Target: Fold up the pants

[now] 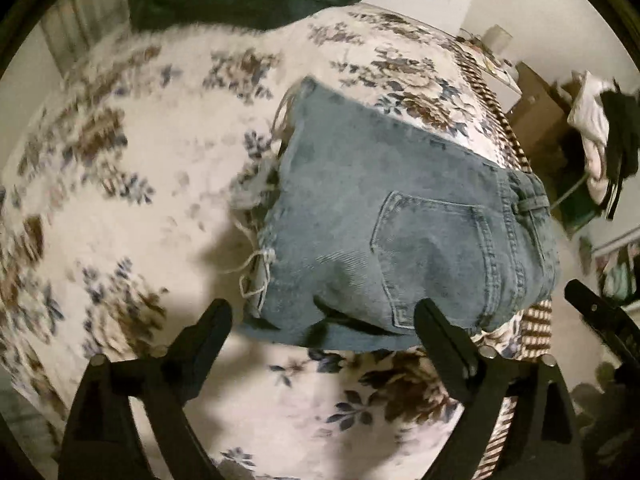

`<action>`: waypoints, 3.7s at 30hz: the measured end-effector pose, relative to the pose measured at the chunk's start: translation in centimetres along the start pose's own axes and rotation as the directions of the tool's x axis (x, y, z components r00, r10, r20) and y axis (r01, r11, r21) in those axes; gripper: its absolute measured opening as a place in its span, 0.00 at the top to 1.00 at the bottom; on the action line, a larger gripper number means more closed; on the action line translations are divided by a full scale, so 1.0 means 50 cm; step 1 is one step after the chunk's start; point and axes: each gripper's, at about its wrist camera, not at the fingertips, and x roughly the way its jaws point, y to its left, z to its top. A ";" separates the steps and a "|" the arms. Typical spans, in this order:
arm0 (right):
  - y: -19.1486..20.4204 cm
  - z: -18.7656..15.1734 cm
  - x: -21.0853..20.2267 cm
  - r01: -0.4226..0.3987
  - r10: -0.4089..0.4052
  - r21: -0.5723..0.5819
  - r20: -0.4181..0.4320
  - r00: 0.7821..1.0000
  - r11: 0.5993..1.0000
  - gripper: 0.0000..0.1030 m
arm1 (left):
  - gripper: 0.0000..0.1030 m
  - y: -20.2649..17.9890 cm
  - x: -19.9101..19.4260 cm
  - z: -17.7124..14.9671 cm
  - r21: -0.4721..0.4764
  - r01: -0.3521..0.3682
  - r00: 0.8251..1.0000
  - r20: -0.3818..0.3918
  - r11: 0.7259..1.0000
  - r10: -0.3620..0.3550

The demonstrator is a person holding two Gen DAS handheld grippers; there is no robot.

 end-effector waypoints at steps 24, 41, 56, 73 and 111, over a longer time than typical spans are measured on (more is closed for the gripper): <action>0.028 -0.160 -0.716 0.103 -0.064 -0.105 0.320 0.945 0.989 0.00 | 0.07 -0.121 -0.619 -0.199 0.136 -0.088 0.938 0.345 0.987 0.036; 0.000 -0.338 -1.058 0.092 -0.017 -0.167 0.405 0.914 0.982 0.00 | 0.00 -0.112 -0.802 -0.350 0.100 -0.112 0.903 0.425 0.989 0.059; 0.056 -0.350 -1.079 0.078 -0.006 -0.176 0.376 0.927 0.981 0.00 | 0.00 -0.088 -0.832 -0.370 0.119 -0.140 0.898 0.433 0.983 0.076; 0.077 -0.356 -1.066 0.067 0.002 -0.181 0.355 0.935 0.981 0.00 | 0.00 -0.075 -0.836 -0.369 0.117 -0.137 0.898 0.434 0.984 0.074; 0.056 -0.367 -1.072 0.077 -0.006 -0.185 0.355 0.935 0.980 0.00 | 0.00 -0.092 -0.847 -0.386 0.096 -0.124 0.898 0.434 0.988 0.070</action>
